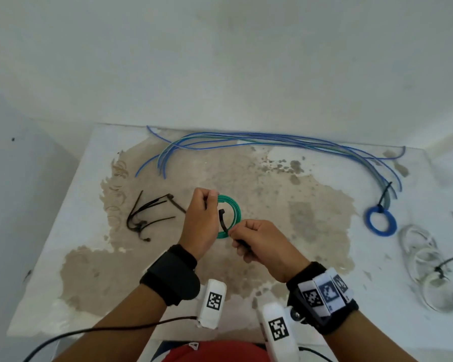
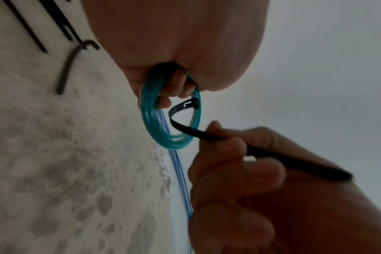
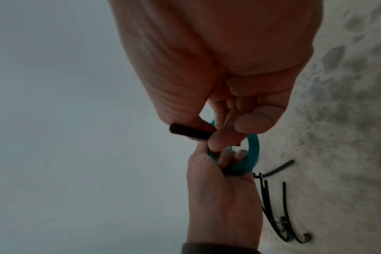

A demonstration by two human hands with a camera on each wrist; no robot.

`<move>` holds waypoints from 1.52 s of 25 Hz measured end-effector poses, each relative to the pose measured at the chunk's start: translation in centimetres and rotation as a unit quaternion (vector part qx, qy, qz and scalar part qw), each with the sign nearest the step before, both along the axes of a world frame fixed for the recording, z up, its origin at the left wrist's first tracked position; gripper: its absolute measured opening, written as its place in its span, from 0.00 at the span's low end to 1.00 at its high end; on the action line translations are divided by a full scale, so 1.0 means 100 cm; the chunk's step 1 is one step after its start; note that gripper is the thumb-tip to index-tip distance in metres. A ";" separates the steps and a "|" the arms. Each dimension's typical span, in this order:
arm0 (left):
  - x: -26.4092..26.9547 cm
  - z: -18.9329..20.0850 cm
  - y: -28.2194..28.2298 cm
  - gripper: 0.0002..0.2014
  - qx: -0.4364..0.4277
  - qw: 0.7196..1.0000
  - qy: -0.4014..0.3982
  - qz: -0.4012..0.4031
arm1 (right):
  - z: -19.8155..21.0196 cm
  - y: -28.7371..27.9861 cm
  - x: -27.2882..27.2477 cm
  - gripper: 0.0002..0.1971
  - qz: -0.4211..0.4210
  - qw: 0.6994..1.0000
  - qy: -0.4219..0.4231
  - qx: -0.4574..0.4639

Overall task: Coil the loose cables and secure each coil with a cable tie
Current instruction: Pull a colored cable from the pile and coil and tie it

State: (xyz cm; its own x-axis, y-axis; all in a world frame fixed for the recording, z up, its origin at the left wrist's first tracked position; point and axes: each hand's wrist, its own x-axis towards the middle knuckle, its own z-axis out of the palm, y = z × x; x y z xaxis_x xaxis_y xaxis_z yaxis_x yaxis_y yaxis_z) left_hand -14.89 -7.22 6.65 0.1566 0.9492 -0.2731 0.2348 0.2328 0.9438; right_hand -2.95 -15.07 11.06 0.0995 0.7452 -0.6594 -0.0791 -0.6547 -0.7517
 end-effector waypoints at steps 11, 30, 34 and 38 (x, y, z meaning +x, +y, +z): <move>0.108 0.017 -0.064 0.10 0.022 1.000 -0.019 0.006 | 0.022 -0.039 0.095 0.05 -0.080 0.992 0.030 0.095; 0.145 0.040 -0.039 0.13 -0.058 0.997 -0.048 -0.023 | 0.024 -0.036 0.138 0.08 -0.031 0.941 -0.134 0.310; 0.146 0.043 -0.041 0.14 0.001 0.999 -0.017 -0.030 | 0.029 -0.025 0.140 0.15 -0.045 0.963 -0.109 0.243; 0.147 0.041 -0.045 0.14 0.028 0.999 -0.008 -0.041 | 0.032 -0.019 0.143 0.18 -0.031 0.981 -0.070 0.180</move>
